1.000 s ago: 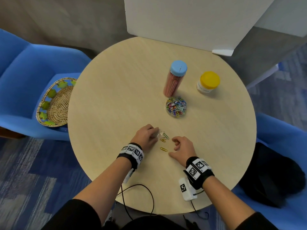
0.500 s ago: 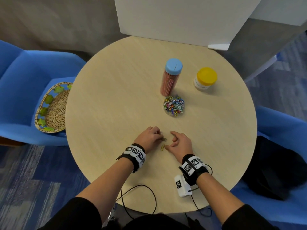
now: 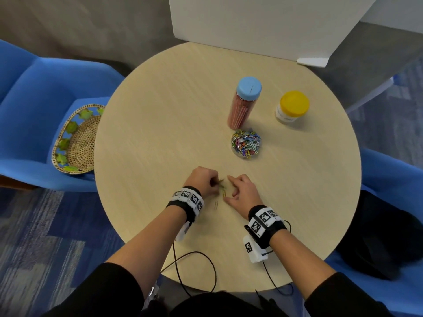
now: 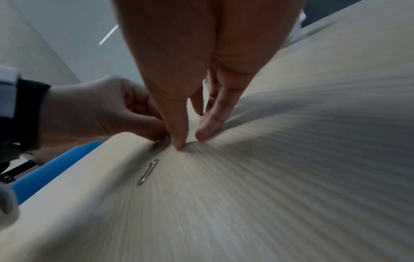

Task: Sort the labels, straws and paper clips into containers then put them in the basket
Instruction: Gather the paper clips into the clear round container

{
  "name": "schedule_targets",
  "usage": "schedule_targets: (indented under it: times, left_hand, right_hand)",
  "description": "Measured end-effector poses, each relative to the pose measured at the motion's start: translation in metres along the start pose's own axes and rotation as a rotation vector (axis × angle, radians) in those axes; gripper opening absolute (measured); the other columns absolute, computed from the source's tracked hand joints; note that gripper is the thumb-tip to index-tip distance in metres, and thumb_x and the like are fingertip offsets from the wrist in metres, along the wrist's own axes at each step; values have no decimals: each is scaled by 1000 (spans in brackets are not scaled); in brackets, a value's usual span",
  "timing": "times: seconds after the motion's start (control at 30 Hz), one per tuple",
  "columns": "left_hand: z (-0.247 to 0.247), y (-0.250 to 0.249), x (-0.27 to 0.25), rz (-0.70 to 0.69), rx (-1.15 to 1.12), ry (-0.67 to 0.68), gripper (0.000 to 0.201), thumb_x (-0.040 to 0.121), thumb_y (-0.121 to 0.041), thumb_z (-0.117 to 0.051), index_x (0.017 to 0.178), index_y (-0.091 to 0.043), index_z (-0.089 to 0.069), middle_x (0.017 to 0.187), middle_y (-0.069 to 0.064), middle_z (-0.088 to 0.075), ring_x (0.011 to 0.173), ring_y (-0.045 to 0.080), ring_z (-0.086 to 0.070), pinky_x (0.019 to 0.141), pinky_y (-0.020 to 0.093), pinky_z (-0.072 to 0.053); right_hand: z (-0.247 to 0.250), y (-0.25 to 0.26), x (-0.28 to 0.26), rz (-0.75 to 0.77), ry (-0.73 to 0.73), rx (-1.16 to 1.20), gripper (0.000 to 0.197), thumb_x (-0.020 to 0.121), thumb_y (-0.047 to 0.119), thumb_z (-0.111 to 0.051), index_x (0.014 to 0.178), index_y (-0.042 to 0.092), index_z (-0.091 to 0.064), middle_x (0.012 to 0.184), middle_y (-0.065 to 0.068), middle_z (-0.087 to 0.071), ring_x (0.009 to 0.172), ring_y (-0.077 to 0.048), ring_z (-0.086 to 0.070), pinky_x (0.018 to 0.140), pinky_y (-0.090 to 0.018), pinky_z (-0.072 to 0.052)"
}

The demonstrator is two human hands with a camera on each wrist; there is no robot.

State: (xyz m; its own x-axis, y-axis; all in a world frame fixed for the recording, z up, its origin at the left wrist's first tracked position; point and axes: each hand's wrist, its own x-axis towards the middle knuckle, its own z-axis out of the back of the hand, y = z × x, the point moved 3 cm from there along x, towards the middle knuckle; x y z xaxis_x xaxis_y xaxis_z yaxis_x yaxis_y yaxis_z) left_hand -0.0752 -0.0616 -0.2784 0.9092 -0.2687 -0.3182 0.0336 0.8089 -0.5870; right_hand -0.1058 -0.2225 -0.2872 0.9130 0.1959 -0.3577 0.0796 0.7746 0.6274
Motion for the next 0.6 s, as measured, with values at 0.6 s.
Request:
schedule_targets:
  times: [0.6]
  left_hand:
    - [25,75,-48,371,-561,-362,10,67,-2,-78,65,-8,-71,64,2,-69,51,-4,-56,57,10,-48]
  right_hand:
    - [-34,27,-25,734,99,-611,45,76,-3,-53,120,-4,-65,127,-23,-62,108,-34,-63,93,-36,-54]
